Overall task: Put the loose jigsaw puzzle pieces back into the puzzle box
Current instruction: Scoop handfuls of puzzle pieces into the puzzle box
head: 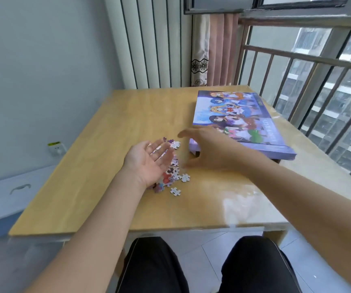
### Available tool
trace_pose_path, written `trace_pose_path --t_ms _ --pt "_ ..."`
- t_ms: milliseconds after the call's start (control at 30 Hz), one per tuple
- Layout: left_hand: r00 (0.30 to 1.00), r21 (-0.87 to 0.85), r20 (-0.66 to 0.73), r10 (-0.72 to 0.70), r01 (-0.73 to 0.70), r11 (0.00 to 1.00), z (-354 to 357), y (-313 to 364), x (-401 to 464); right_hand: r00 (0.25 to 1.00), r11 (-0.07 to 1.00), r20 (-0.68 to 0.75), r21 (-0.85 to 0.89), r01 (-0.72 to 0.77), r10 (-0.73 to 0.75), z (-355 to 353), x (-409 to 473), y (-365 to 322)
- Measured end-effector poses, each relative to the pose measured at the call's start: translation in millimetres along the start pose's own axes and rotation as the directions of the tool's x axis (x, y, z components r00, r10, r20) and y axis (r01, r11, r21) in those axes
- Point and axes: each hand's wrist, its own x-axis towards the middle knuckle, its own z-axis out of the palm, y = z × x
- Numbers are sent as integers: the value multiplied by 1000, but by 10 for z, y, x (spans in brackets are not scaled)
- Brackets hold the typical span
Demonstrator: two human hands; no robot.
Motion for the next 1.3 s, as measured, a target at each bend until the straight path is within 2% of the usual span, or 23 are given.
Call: trace_pose_path --t_ms 67,133,200,367,467,633,767,1033,1300 --pt "996 -7 -57 75 -76 997 -216 84 -8 992 999 116 -8 48 -47 239 46 -258" --pt "985 5 -114 132 -132 991 -412 175 -20 950 994 311 -107 -2 35 408 80 -397" --pt "974 -1 -158 163 -165 986 -613 256 -35 904 985 404 -146 -89 142 504 145 -371" --pt "954 24 -200 222 -222 975 -893 325 13 918 971 318 -35 -237 236 632 388 -290" --pt "961 -26 -155 231 -238 971 -857 237 77 897 959 357 7 -282 261 697 582 -345" --pt "938 -3 -160 307 -311 950 -691 70 126 886 970 397 -46 -240 238 685 855 -490" --pt "918 15 -177 355 -359 933 -644 8 137 913 976 354 6 -219 203 661 871 -500" --pt "915 -53 -185 359 -374 926 -519 -60 234 913 950 340 134 -284 225 688 871 -430" --pt "923 -59 -156 352 -364 929 -556 -57 217 901 957 377 104 -271 214 657 890 -502"
